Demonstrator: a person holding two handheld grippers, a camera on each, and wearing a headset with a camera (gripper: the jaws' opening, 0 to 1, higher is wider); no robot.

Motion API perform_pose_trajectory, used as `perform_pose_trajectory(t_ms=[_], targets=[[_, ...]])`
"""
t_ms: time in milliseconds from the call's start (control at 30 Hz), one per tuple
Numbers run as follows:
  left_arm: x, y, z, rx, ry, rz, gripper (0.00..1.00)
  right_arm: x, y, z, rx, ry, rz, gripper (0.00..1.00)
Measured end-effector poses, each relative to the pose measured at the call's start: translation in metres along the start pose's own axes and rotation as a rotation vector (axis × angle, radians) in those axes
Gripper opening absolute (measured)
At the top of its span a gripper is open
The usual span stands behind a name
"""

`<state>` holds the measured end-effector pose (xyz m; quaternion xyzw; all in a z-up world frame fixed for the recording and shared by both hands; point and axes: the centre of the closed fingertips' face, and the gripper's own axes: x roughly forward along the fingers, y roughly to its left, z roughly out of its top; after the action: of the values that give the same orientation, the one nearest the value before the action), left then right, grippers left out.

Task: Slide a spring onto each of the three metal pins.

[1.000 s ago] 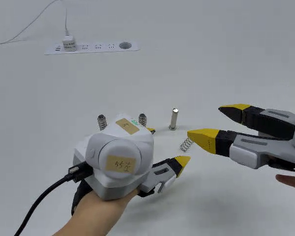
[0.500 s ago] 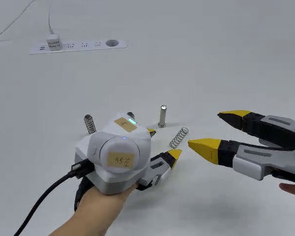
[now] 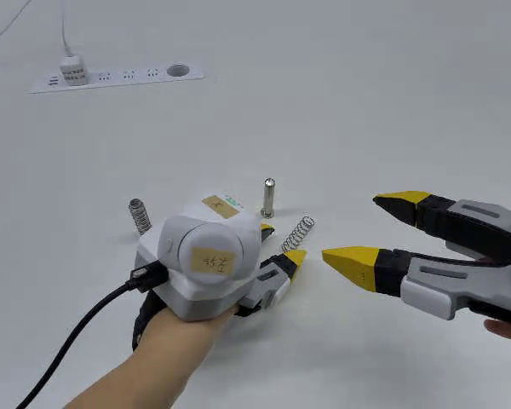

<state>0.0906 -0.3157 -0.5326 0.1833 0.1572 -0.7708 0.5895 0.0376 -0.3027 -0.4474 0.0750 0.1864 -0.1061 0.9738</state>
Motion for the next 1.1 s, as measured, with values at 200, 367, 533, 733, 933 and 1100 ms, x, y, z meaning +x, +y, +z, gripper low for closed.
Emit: perform_pose_trajectory(t_ms=[200, 367, 533, 733, 933, 1100], targets=[[0.002, 0.0, -0.003, -0.007, 0.017, -0.01, 0.19, 0.0, -0.002, 0.0, 0.012, -0.002, -0.012, 0.55], [0.002, -0.002, -0.006, -0.003, 0.029, -0.013, 0.16, 0.0, -0.004, -0.001, 0.017, 0.005, -0.02, 0.54], [0.003, -0.001, -0.005, 0.01, 0.03, -0.002, 0.12, 0.0, -0.008, -0.005, 0.024, 0.019, -0.035, 0.53], [0.003, -0.003, -0.006, 0.057, 0.037, -0.009, 0.11, 0.0, -0.009, -0.006, 0.028, 0.023, -0.041, 0.53], [-0.001, -0.001, -0.007, 0.057, 0.061, -0.005, 0.09, 0.0, -0.011, -0.006, 0.044, 0.023, -0.047, 0.5], [-0.009, -0.007, 0.003, 0.057, 0.029, -0.032, 0.09, 0.0, -0.01, -0.003, 0.051, 0.018, -0.045, 0.49]])
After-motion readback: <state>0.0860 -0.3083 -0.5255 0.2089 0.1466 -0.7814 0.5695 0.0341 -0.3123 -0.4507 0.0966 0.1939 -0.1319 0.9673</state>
